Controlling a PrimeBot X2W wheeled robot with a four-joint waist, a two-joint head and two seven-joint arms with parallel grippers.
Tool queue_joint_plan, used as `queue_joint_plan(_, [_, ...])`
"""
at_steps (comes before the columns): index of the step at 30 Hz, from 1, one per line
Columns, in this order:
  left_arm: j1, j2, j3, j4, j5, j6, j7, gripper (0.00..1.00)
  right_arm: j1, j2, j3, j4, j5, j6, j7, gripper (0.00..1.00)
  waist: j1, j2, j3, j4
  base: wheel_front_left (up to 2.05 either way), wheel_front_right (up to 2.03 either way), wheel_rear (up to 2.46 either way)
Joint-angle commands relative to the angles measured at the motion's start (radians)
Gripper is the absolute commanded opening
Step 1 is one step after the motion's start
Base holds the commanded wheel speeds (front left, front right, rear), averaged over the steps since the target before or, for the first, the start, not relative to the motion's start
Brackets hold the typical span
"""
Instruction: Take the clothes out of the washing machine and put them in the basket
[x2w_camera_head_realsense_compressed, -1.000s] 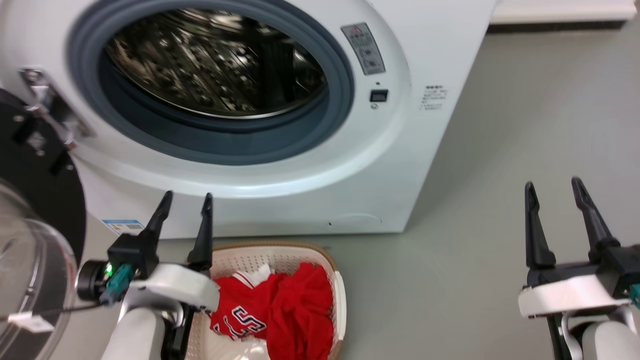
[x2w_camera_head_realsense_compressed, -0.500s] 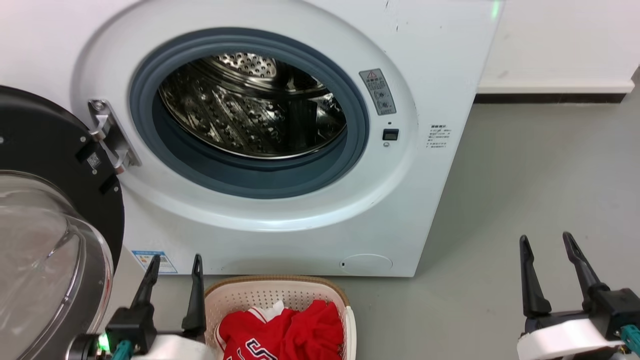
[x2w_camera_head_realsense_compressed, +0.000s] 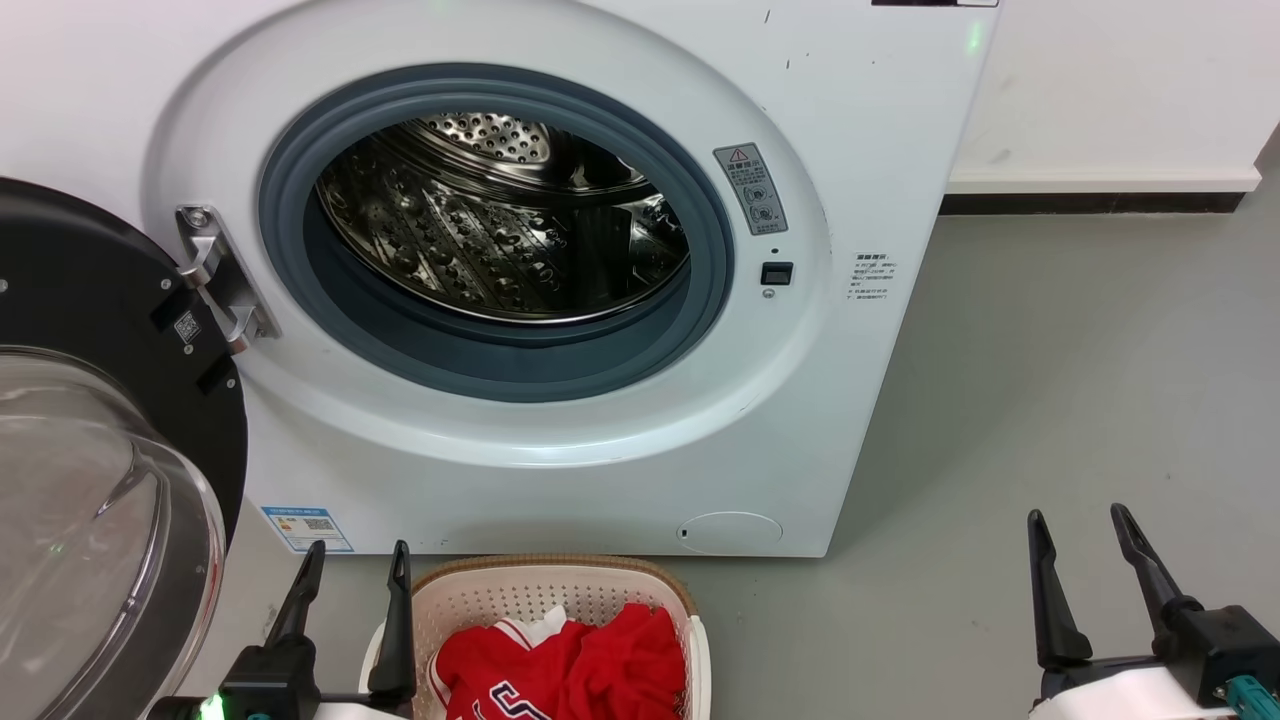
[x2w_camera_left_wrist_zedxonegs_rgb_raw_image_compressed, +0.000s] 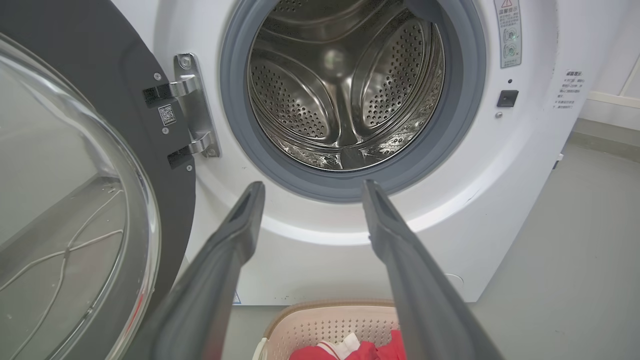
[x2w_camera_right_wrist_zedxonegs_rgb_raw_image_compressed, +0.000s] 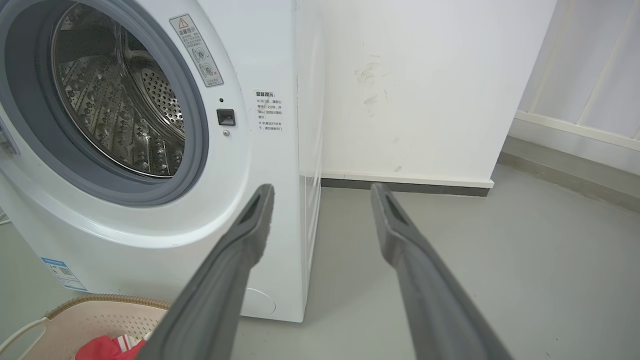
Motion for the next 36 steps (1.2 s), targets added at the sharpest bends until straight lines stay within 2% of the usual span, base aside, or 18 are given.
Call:
queue_joint_plan(1, [0.007,-0.002,0.004,0.000,0.004,-0.004,-0.002,1.00,-0.005,-0.001,0.002,-0.004,0.002,-0.001,-0.003,1.00,0.0001,-0.0001,0.001,0.000,0.00,0.00,0.00])
queue_joint_plan(12, [0.006,-0.014,0.020,0.023,0.021,-0.020,-0.002,1.00,-0.015,-0.001,-0.001,-0.010,-0.003,-0.001,-0.003,1.00,0.0001,-0.0001,0.004,-0.013,0.00,0.00,0.00])
queue_joint_plan(18, [-0.002,-0.017,0.034,-0.001,0.031,-0.004,-0.002,1.00,-0.018,-0.001,-0.005,-0.012,-0.006,-0.001,-0.003,1.00,0.0001,-0.0001,0.003,-0.013,0.00,0.00,0.00])
queue_joint_plan(19, [0.000,-0.017,0.032,0.005,0.028,-0.009,0.000,0.00,-0.002,0.000,-0.003,-0.006,0.000,0.000,0.000,0.00,0.0001,-0.0001,0.003,-0.014,0.00,0.00,0.00])
queue_joint_plan(22, [0.004,-0.023,0.033,0.033,0.020,-0.009,0.007,0.00,0.003,0.002,-0.003,0.021,0.008,0.000,0.005,0.00,0.0002,-0.0001,0.003,-0.014,0.00,0.00,0.00])
queue_joint_plan(36, [-0.041,-0.024,0.050,0.060,-0.272,-0.024,0.079,0.00,-0.036,0.002,-0.008,0.045,0.308,0.000,0.076,0.00,0.0002,-0.0001,0.003,-0.011,0.00,0.00,0.00])
